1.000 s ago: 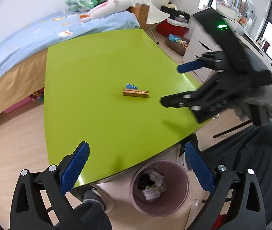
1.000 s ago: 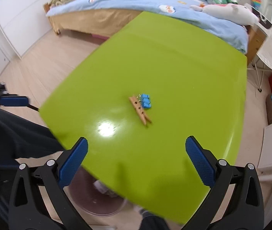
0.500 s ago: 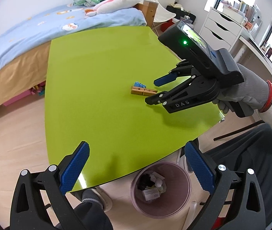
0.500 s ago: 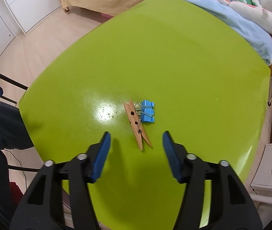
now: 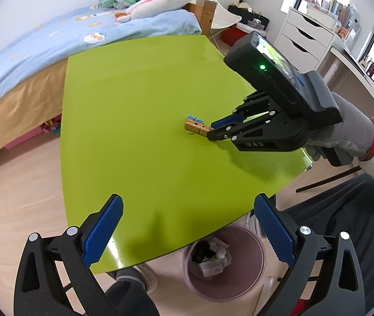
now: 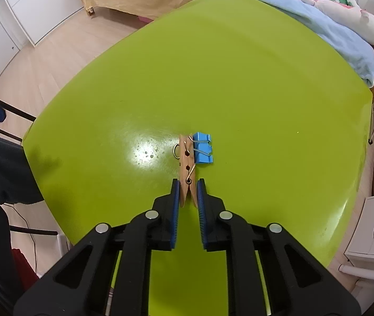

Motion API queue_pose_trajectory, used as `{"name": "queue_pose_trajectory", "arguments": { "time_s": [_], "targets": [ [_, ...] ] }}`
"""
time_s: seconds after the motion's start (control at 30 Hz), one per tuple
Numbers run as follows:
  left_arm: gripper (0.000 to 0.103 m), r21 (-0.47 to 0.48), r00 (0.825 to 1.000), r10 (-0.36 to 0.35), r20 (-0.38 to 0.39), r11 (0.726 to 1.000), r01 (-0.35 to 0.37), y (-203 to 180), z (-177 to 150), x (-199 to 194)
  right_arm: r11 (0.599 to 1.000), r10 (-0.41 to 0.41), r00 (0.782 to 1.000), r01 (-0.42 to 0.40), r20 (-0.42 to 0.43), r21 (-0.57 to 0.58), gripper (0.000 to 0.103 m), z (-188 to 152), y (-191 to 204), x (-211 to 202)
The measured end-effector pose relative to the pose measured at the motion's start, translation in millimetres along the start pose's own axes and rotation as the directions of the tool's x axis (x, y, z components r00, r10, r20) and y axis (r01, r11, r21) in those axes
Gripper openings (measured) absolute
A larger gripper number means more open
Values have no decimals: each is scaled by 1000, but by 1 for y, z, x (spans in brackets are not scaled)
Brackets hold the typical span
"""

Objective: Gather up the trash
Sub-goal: 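Grasp the wooden clothespin with the right gripper and lift it, then grasp the blue binder clip with the left gripper while the right gripper holds the clothespin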

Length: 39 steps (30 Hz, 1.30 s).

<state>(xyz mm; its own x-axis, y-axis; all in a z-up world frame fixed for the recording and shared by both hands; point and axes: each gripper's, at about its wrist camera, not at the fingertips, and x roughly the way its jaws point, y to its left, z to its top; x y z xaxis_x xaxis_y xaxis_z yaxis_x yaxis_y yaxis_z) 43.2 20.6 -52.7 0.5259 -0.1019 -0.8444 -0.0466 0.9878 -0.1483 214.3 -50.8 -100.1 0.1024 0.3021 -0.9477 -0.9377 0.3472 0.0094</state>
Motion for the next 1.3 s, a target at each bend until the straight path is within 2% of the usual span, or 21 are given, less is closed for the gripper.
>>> {"name": "queue_pose_trajectory", "arguments": {
  "time_s": [0.23, 0.53, 0.87, 1.03, 1.23, 1.3],
  "targets": [
    [96, 41, 1000, 0, -11, 999, 1, -3, 19, 9, 999, 36, 999, -37, 26, 25, 13, -15, 2, -24],
    [96, 132, 1000, -9, -27, 991, 12, -12, 50, 36, 988, 44, 998, -51, 51, 146, 12, -30, -23, -45],
    [96, 239, 994, -42, -97, 969, 64, -19, 85, 86, 974, 21, 998, -35, 65, 226, 12, -48, -45, -58],
    [95, 273, 989, -36, -143, 959, 74, -22, 95, 111, 971, 16, 998, -32, 65, 239, 12, -55, -49, -61],
    [72, 288, 983, -24, -183, 955, 77, -22, 96, 133, 968, 17, 998, -32, 62, 248, 12, -59, -53, -62],
    [57, 282, 982, -21, -188, 957, 74, -20, 96, 137, 967, 19, 998, -34, 61, 252, 12, -59, -54, -61]
  ]
}}
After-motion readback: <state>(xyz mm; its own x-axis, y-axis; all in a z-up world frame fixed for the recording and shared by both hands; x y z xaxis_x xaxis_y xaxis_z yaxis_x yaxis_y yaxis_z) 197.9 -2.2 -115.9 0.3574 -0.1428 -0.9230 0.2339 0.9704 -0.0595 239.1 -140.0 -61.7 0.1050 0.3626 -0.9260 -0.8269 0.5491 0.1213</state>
